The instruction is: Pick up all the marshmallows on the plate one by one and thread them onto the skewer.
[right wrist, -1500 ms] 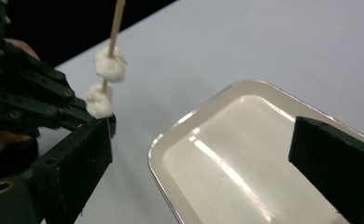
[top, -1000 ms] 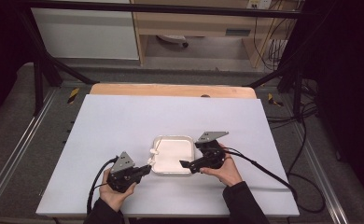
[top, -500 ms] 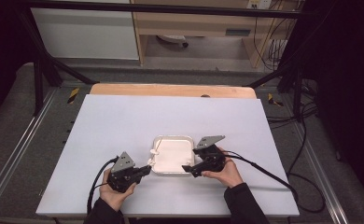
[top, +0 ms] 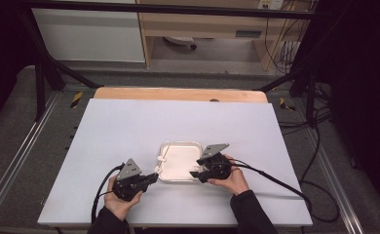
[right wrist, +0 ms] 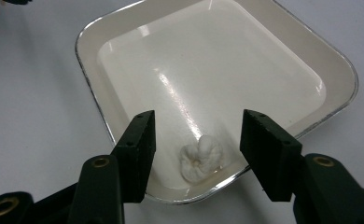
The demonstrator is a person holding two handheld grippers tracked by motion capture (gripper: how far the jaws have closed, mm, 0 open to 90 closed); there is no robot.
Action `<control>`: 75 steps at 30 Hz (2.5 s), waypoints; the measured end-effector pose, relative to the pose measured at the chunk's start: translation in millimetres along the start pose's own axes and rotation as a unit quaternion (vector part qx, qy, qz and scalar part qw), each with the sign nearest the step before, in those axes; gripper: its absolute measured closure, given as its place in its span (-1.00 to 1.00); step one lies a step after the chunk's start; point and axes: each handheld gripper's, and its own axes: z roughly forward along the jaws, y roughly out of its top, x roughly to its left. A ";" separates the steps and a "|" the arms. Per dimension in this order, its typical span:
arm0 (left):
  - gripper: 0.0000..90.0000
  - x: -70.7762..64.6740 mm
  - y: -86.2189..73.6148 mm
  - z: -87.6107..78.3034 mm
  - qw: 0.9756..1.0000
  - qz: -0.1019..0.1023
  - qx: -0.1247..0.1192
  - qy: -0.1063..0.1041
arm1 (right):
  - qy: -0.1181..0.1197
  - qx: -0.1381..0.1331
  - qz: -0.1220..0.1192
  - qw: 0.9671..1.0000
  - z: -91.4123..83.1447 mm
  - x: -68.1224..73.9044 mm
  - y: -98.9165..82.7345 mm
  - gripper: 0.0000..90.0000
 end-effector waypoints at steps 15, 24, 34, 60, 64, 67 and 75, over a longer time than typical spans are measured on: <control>0.97 -0.5 0.2 0.5 1.000 0.001 0.001 -0.001 | -0.003 0.025 -0.006 1.000 9.2 3.3 0.9 0.46; 0.97 -2.0 0.6 1.5 1.000 0.004 0.001 -0.003 | -0.001 0.028 0.008 1.000 7.6 2.8 0.9 0.63; 0.97 -2.0 0.2 1.0 1.000 0.004 0.000 -0.005 | 0.009 -0.011 0.032 0.999 -1.3 0.5 6.1 0.70; 0.97 -8.2 -0.1 6.0 1.000 0.022 0.002 -0.015 | 0.049 -0.166 0.102 0.980 -55.7 -5.7 37.7 0.75; 0.97 -9.3 -0.2 6.6 1.000 0.024 0.003 -0.017 | 0.055 -0.191 0.112 0.974 -60.5 -4.9 48.2 0.75; 0.97 -9.7 -0.2 6.8 0.999 0.026 0.005 -0.017 | 0.060 -0.202 0.111 0.971 -62.5 -2.2 57.1 0.75; 0.98 -12.4 -0.3 8.0 0.999 0.030 0.010 -0.024 | 0.076 -0.220 0.110 0.966 -58.9 3.7 72.7 0.75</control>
